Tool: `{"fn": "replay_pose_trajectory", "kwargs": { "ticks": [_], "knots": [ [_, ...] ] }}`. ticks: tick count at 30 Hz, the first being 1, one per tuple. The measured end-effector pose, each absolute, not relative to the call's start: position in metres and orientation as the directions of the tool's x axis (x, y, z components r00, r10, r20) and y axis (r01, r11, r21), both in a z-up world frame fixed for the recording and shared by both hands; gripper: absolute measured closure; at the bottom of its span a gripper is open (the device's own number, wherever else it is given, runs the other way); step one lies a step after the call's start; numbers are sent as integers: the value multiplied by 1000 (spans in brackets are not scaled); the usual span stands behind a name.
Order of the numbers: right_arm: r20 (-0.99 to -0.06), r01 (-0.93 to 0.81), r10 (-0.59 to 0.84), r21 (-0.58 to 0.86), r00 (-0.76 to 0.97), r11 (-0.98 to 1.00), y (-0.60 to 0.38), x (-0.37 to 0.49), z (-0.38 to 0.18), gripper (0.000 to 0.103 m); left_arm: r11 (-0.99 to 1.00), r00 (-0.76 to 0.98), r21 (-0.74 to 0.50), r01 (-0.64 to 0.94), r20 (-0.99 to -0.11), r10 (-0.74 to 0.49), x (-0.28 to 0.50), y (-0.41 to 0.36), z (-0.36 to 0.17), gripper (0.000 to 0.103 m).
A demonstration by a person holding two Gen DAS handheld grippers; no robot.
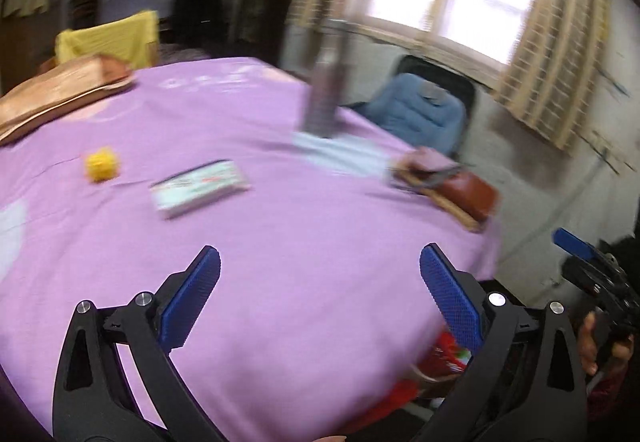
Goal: Collect trash
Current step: 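Return both tools to the table toward the remaining trash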
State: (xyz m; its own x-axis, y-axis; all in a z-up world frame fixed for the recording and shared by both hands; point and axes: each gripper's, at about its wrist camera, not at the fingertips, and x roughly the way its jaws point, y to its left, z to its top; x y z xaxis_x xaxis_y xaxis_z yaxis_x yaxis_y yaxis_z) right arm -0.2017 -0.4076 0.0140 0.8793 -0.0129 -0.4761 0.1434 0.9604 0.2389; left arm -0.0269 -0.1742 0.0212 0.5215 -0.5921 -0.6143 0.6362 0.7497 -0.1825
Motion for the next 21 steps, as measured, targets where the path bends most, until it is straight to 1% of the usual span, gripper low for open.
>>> {"fn": "replay_pose_trajectory", "kwargs": {
  "ticks": [8, 13, 17, 21],
  "knots": [
    [-543, 37, 110, 252, 833, 967, -370, -112, 7, 9, 877, 626, -113, 466, -658, -417, 60, -110, 18, 7],
    [-567, -6, 152, 252, 810, 968, -346, -55, -1, 9, 927, 648, -134, 350, -680, -343, 135, -80, 13, 7],
    [-581, -16, 163, 249, 798, 968, -336, -19, -11, 9, 951, 652, -127, 283, -701, -288, 191, -75, -1, 7],
    [-586, -8, 167, 264, 793, 964, -334, 7, -21, 9, 962, 634, -110, 250, -732, -249, 232, -84, -22, 7]
  ]
}}
